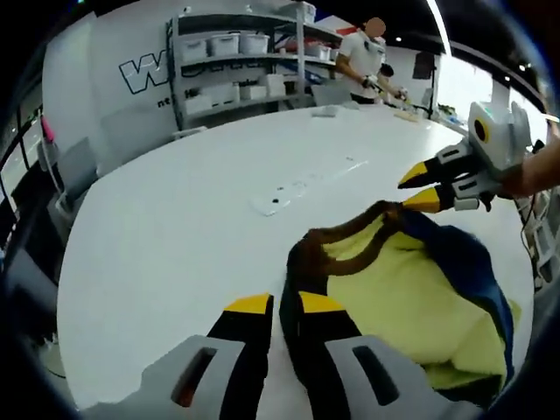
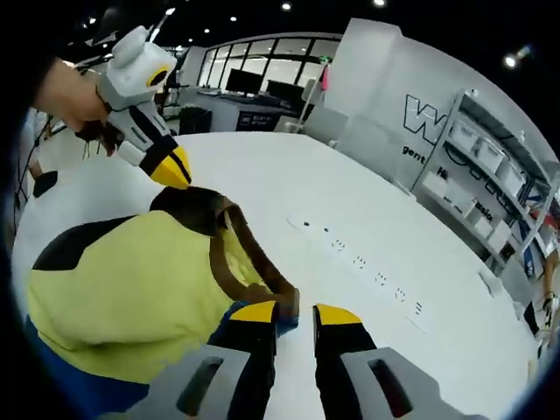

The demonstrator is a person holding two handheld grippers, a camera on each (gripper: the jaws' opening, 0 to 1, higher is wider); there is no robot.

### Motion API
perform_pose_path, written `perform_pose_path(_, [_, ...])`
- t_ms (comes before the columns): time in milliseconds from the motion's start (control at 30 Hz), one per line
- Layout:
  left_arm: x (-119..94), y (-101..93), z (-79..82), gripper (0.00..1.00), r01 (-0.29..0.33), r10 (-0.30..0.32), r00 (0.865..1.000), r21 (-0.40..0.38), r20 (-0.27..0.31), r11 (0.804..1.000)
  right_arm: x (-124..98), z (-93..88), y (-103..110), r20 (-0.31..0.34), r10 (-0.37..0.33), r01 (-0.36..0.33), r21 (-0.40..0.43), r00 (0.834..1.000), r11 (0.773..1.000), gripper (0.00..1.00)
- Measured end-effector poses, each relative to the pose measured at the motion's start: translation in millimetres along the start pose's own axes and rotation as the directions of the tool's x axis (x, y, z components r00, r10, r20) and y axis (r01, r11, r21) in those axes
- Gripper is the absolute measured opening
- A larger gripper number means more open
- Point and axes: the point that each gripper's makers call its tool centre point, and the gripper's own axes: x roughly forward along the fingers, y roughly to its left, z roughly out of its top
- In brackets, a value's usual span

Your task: Fold the garment on the visible template until the final outline fits inside the template.

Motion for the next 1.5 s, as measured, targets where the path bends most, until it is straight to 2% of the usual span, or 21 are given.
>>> perform_pose_path(267, [-30.1,-29.5,5.4,0.24,0.021,-0.021,0.999,0.002,0.042,1.000,-31.2,-0.3,15.2,0.033,0.017,-0.018,0.026,0.999,1.000,0.22])
perform_pose_path(367, [-34.7,-35.9,3.3,0.28,0.040,-0.040,0.998,0.016,0.046,0.999,-44.2,3.6,23.3,0.059,0.037,-0.041,0.059,0.998,0.997,0.28])
perform_pose_path(567, [-52.6,-48.4,-1.5,0.35,0.067,-0.068,0.995,0.015,0.067,0.998,-63.0,4.9,34.4,0.068,0.056,-0.061,0.065,0.996,0.996,0.38])
perform_pose_path(733, [-73.4,-59.0,-11.9,0.42,0.067,-0.069,0.996,0.037,0.064,0.997,-80.1,1.8,45.5,0.078,0.068,-0.073,0.064,0.995,0.995,0.41])
perform_pose_path(967, [-95.4,-69.3,-26.7,0.45,0.064,-0.066,0.996,0.045,0.061,0.997,-103.7,-7.6,58.2,0.079,0.071,-0.077,0.084,0.994,0.993,0.47])
perform_pose_path(1067, [-105.4,-77.4,-32.4,0.45,0.064,-0.067,0.995,0.043,0.080,0.997,-115.6,-13.4,66.1,0.073,0.072,-0.078,0.091,0.995,0.993,0.51])
perform_pose_path(1267, [-117.3,-88.2,-48.0,0.48,0.063,-0.067,0.994,0.041,0.082,0.997,-134.5,-28.3,84.1,0.055,0.091,-0.094,0.057,0.994,0.994,0.54])
perform_pose_path(1500, [-131.3,-96.8,-61.2,0.49,0.062,-0.064,0.993,0.024,0.096,0.998,-152.0,-35.1,96.2,0.059,0.100,-0.104,0.068,0.993,0.992,0.57])
